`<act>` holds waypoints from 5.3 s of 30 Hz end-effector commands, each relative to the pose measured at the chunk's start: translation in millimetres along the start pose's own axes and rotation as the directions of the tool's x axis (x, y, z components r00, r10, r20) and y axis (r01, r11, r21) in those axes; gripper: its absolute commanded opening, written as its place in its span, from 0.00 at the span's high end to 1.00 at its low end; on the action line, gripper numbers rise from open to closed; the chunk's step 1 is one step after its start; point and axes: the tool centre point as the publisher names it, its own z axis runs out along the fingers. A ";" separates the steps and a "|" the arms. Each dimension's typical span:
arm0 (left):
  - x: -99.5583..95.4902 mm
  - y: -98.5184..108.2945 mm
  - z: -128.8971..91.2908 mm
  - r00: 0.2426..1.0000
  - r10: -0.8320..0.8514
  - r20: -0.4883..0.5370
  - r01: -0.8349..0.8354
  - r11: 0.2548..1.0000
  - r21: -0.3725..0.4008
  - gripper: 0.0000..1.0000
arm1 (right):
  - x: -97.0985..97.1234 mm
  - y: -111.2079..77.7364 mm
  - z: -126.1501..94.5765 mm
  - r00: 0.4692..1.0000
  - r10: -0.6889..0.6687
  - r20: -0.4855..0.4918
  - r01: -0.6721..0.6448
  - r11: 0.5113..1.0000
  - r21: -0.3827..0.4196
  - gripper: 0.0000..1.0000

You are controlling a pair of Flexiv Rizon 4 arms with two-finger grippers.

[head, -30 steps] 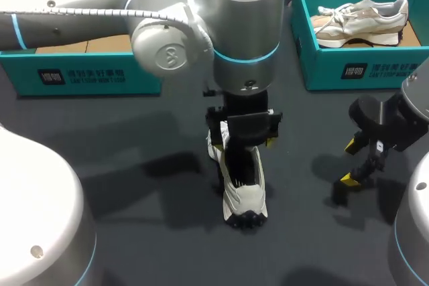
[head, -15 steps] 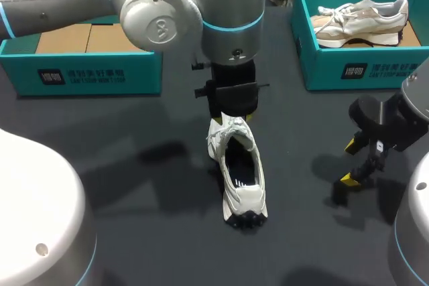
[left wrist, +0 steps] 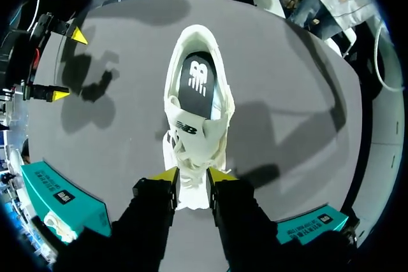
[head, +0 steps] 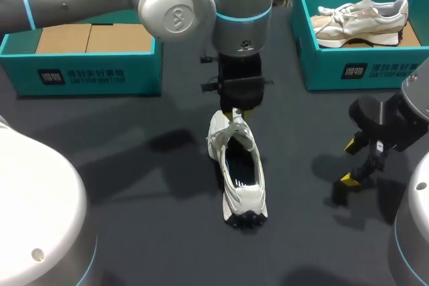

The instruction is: Take the shoe out of the shoebox, open the shoe tongue, remove and reinsert the insole, then place the shoe into the shoebox

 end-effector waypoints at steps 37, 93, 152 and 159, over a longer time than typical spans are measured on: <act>9.2 -67.5 54.8 0.997 0.078 0.007 -0.079 0.993 0.087 0.84 | 2.0 -0.8 -1.1 1.000 0.000 0.003 0.000 1.000 0.000 0.00; 35.7 -123.1 -27.9 0.936 -0.350 -0.041 0.350 0.915 0.199 0.00 | 2.0 -0.8 -1.1 1.000 0.000 0.003 0.000 1.000 0.000 0.00; 9.3 -181.4 79.4 0.160 -0.986 0.044 0.985 0.156 -0.078 0.00 | 2.0 -0.8 -1.1 1.000 0.000 0.003 0.000 1.000 0.000 0.00; 11.4 -179.0 92.9 0.126 -0.991 0.041 0.989 0.122 -0.082 0.04 | 2.0 -0.8 -1.1 1.000 0.000 0.003 0.000 1.000 0.000 0.00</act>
